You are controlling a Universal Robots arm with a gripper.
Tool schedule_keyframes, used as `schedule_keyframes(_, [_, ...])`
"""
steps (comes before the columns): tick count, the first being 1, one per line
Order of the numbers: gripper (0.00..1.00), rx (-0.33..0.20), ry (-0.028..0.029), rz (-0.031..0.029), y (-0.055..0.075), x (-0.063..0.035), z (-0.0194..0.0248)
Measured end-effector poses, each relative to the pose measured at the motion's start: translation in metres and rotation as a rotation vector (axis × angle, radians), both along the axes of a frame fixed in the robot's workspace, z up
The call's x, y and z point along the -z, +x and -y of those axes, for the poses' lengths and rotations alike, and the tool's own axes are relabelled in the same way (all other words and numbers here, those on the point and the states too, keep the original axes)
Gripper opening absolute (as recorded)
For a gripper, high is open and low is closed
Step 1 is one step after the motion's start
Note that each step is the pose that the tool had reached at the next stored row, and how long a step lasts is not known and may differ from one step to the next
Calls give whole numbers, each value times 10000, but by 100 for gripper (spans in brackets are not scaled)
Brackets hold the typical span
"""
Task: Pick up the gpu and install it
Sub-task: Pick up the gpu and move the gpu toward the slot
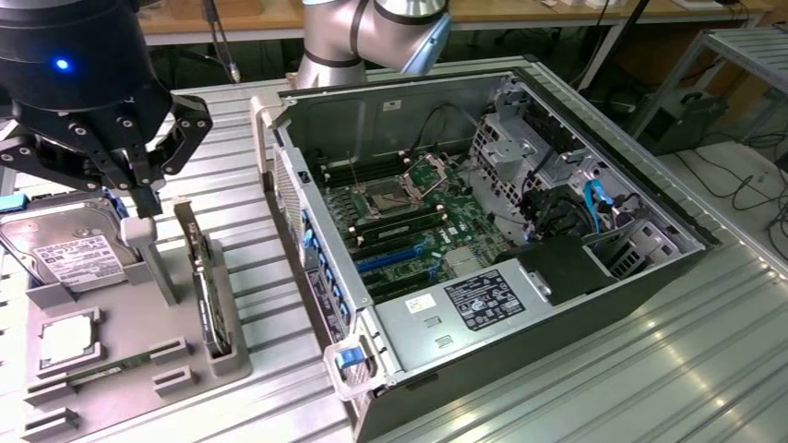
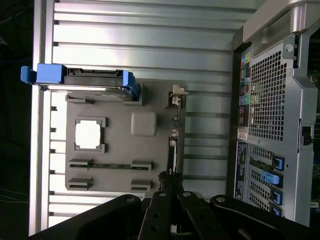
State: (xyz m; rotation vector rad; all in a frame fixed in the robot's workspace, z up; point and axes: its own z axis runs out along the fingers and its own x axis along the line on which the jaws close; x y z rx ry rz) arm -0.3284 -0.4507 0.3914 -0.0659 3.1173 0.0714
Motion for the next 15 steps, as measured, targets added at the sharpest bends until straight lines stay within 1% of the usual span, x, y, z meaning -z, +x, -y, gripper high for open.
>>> schedule_keyframes(10, [11,0,1,1,0,0,0])
schedule_keyframes(12, [24,0,1,0,0,0,0])
schedule_keyframes(13, [24,0,1,0,0,0,0])
schedule_keyframes(15, [36,0,1,1,0,0,0])
